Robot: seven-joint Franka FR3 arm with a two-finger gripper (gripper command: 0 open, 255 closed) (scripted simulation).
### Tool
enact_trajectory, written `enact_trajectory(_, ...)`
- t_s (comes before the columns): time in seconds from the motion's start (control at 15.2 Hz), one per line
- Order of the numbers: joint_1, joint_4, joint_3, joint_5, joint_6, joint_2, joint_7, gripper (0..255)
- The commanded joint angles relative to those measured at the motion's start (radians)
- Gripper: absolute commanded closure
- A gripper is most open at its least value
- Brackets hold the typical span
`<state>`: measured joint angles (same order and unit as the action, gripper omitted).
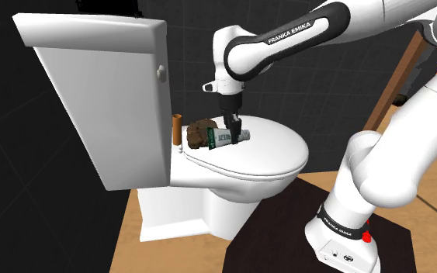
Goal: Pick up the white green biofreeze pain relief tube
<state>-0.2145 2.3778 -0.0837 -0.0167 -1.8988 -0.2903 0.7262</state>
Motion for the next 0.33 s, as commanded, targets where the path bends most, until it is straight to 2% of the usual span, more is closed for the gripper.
enact_trajectory(0.0,0.0,-0.021,0.0,-0.001,0.03,-0.009,0.0,255)
enact_trajectory(0.26,0.0,-0.042,0.001,-0.001,0.061,-0.019,0.0,255)
